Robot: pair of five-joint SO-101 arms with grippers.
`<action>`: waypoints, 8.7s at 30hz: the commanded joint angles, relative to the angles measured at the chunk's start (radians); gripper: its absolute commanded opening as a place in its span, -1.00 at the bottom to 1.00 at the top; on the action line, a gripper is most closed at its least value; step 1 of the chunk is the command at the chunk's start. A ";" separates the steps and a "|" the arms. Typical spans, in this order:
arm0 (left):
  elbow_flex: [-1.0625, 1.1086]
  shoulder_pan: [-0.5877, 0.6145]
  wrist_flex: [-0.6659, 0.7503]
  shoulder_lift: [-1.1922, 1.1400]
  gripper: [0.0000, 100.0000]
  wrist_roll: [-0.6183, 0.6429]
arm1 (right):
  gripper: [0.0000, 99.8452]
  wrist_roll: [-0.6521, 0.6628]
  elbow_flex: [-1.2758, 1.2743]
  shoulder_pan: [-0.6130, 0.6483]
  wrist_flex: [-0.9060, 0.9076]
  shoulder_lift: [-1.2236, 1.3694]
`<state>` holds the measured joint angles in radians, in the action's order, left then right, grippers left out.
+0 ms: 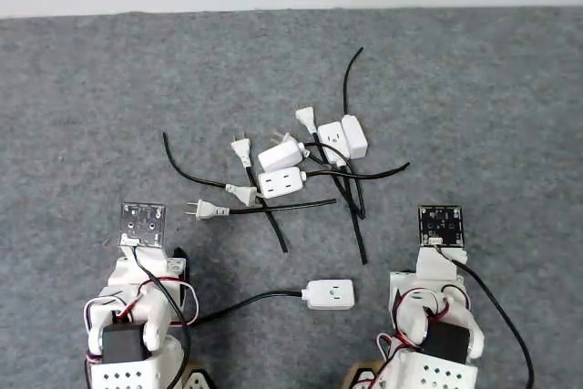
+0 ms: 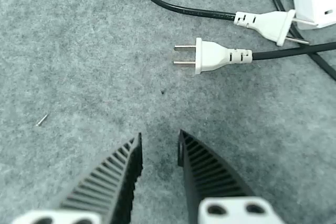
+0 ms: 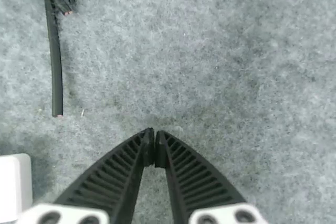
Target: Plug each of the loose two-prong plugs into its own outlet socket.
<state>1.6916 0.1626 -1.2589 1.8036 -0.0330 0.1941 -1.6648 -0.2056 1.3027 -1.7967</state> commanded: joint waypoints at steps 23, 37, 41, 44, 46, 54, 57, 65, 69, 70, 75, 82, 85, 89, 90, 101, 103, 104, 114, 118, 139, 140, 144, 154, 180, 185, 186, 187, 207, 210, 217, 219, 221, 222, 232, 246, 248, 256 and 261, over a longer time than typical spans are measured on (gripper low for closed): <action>-0.008 0.002 -0.003 0.017 -0.78 -0.008 | -0.98 -0.005 -0.018 -0.012 0.002 -0.010; -0.008 0.002 -0.003 0.017 -0.78 -0.008 | -0.98 -0.005 -0.018 -0.012 0.002 -0.010; -0.008 0.002 -0.003 0.017 -0.78 -0.008 | -0.98 -0.005 -0.018 -0.012 0.002 -0.010; -0.010 -0.038 -0.003 0.017 -0.78 -0.005 | -0.98 -0.011 -0.018 -0.013 0.001 -0.010; -0.010 -0.094 -0.003 0.017 -0.78 -0.005 | -0.98 -0.011 -0.018 0.007 -0.007 -0.010; -0.010 -0.183 -0.003 0.017 -0.78 -0.008 | -0.98 -0.008 -0.018 0.114 0.001 -0.010; -0.008 -0.172 -0.003 0.017 -0.78 -0.011 | -0.98 -0.009 -0.018 0.171 0.001 -0.010; -0.013 -0.127 -0.003 0.017 -0.78 -0.011 | -0.98 -0.005 -0.018 0.189 0.001 -0.010; -0.068 -0.012 -0.026 0.017 -0.78 -0.011 | -0.98 -0.003 -0.006 0.189 -0.010 -0.010; -0.091 0.011 -0.028 0.017 -0.77 -0.011 | -0.98 -0.003 0.006 0.189 -0.010 -0.010; -0.200 0.034 -0.006 0.017 -0.77 -0.012 | -0.98 -0.003 0.014 0.191 -0.087 -0.010; -0.381 0.034 0.057 0.015 -0.77 -0.068 | -0.98 -0.002 -0.009 0.272 -0.157 -0.010; -0.460 0.029 0.017 0.012 -0.78 -0.084 | -0.98 0.021 -0.018 0.337 -0.216 -0.010; -0.518 0.009 0.018 -0.106 -0.78 -0.074 | -0.98 0.132 -0.002 0.326 -0.325 -0.007; -0.535 -0.003 0.018 -0.175 -0.78 -0.074 | -0.98 0.157 0.011 0.292 -0.332 -0.002; -0.825 -0.368 0.025 -0.984 -0.77 -0.032 | -0.97 -0.020 0.120 -0.058 -0.236 0.001; -0.834 -0.477 0.026 -1.063 -0.77 -0.040 | -0.86 -0.028 0.121 -0.101 -0.232 0.001; -0.834 -0.532 0.031 -1.094 -0.77 -0.052 | -0.78 -0.029 0.121 -0.119 -0.232 0.001; -0.808 -1.023 0.058 -1.174 -0.66 -0.305 | -0.69 -0.060 0.114 -0.186 -0.272 -0.001; -0.796 -1.138 0.092 -1.175 -0.48 -0.341 | -0.69 -0.060 0.114 -0.186 -0.271 -0.001; -0.886 -1.023 0.393 -1.654 -0.48 -0.428 | -0.70 -0.058 0.112 -0.186 -0.271 -0.010; -0.892 -1.023 0.393 -1.668 -0.51 -0.428 | -0.70 -0.058 0.112 -0.186 -0.271 -0.010; -0.918 -1.031 0.385 -1.706 -0.69 -0.431 | -0.70 -0.058 0.112 -0.186 -0.271 -0.010; -0.923 -1.054 0.358 -1.705 -0.84 -0.425 | -0.70 -0.058 0.110 -0.186 -0.271 -0.010; -0.935 -0.586 0.281 -1.715 -0.69 0.479 | -0.70 -0.058 0.089 -0.180 -0.302 -0.010; -0.931 -0.586 0.210 -1.705 -0.26 0.474 | -0.70 -0.057 0.087 -0.180 -0.300 -0.010; -0.929 -0.582 0.201 -1.703 -0.24 0.473 | -0.70 -0.057 0.087 -0.179 -0.302 -0.010; -0.929 -0.578 0.199 -1.703 -0.24 0.473 | -0.70 -0.057 0.087 -0.179 -0.302 -0.010; -0.641 -0.598 0.394 -1.212 -0.29 0.301 | -0.70 -0.017 0.074 -0.117 -0.300 -0.010; -0.696 -0.621 0.394 -1.343 -0.29 0.301 | -0.70 -0.017 0.072 -0.102 -0.300 -0.010; -0.874 -0.618 0.361 -1.656 -0.29 0.299 | -0.70 -0.015 0.071 -0.101 -0.300 -0.010; -0.908 -0.617 0.331 -1.692 -0.29 0.299 | -0.70 -0.015 0.071 -0.101 -0.300 -0.010; -0.914 -0.617 0.327 -1.705 -0.29 0.299 | -0.70 -0.015 0.071 -0.101 -0.300 -0.010; -0.914 -0.617 0.327 -1.705 -0.29 0.299 | -0.70 -0.015 0.071 -0.099 -0.300 -0.010; -0.917 -0.598 0.324 -1.702 -0.29 0.304 | -0.70 -0.015 0.071 -0.099 -0.303 -0.010; -0.641 -0.603 0.379 -1.152 -0.32 0.235 | -0.70 -0.015 0.071 -0.097 -0.306 -0.010; -0.621 -0.643 0.379 -1.119 -0.43 0.236 | -0.70 -0.015 0.071 -0.099 -0.306 -0.010; -0.633 -0.663 0.463 -1.206 -0.92 0.236 | -0.70 -0.017 0.071 -0.099 -0.306 -0.010; -0.631 -0.663 0.535 -1.300 -0.94 0.238 | -0.70 -0.017 0.071 -0.101 -0.306 -0.010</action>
<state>1.0779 -0.4925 -0.7679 0.5409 0.2110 0.1634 -1.6126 -0.3115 1.0203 -1.7967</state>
